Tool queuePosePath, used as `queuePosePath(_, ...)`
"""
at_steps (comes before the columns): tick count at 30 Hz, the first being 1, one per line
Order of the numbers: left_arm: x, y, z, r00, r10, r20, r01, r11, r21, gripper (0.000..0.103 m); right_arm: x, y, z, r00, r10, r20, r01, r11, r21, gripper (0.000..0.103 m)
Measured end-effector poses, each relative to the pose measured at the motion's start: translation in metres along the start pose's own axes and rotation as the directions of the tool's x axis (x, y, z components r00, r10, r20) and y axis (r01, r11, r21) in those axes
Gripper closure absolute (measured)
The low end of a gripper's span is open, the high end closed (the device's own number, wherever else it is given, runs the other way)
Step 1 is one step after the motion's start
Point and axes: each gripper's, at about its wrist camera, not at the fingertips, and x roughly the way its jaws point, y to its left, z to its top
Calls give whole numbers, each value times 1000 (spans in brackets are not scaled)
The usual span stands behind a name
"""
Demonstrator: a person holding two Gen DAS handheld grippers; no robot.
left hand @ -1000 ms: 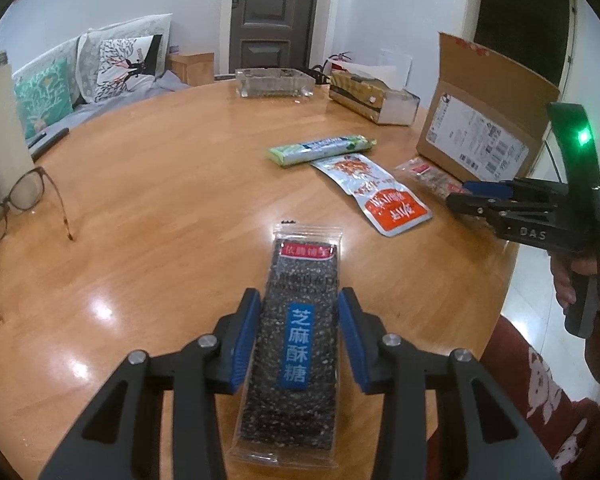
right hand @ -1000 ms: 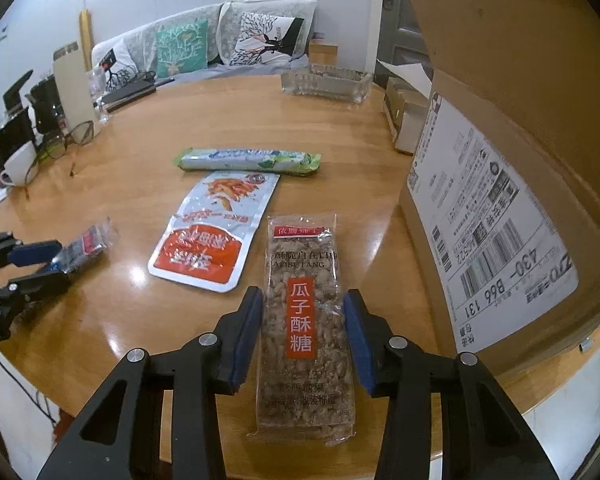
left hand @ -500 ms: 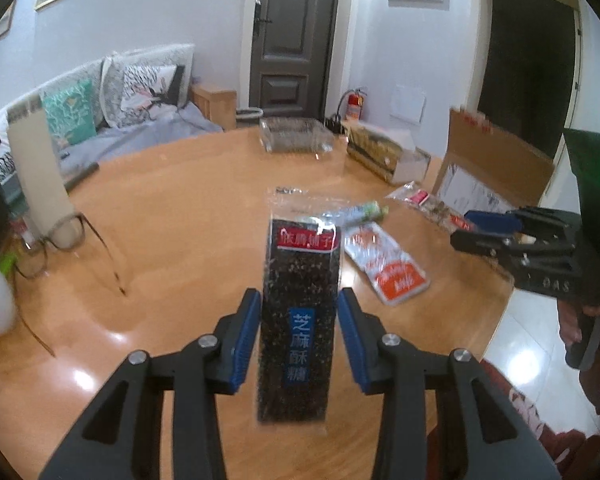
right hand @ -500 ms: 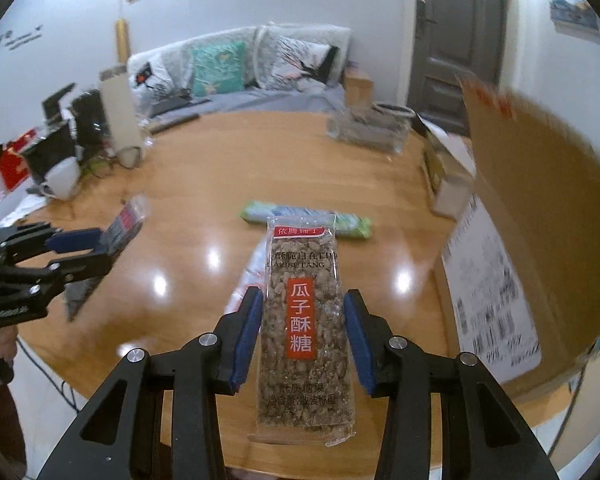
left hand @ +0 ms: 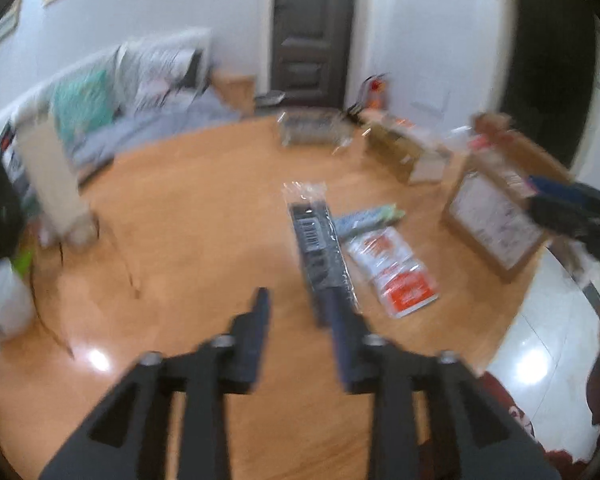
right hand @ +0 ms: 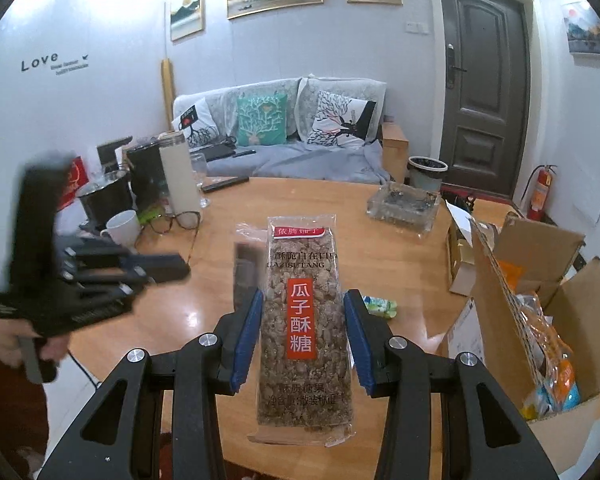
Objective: Organize snacks
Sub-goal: 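Grasp the dark sesame candy bar with the left gripper while the right gripper grasps the seed candy bar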
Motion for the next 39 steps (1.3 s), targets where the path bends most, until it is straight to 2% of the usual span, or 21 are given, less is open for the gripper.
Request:
queuePosePath(5, 39, -3, -10, 996, -27, -82, 28, 1000, 4, 69, 9, -15, -13, 999, 17, -39, -16, 999, 32, 65)
queuePosePath(9, 65, -13, -4, 993, -33, -113, 31, 999, -15, 51, 25, -27, -25, 997, 16, -79, -11, 998, 62, 65)
queuePosePath(14, 103, -22, 5, 987, 13, -161, -18, 999, -32, 51, 51, -38, -41, 992, 23, -124, -11, 996, 92, 65)
queuePosePath(22, 136, -34, 29, 982, 113, -153, -117, 993, -20, 54, 76, -57, -51, 988, 50, -148, -29, 990, 138, 65)
queuePosePath(24, 138, -35, 30, 982, 127, -139, -132, 991, -28, 63, 80, -60, -51, 988, 44, -149, -23, 991, 135, 65)
queuePosePath(27, 137, -33, 30, 982, 135, -134, -141, 990, -33, 64, 85, -59, -52, 988, 41, -149, -22, 992, 127, 65)
queuePosePath(32, 128, -27, 25, 984, 109, -140, -117, 992, -47, 65, 85, -55, -53, 988, 53, -147, -35, 992, 123, 65)
queuePosePath(39, 90, -17, 9, 991, 94, -96, -100, 993, -64, 65, 74, -46, -48, 990, 48, -133, -33, 993, 115, 65)
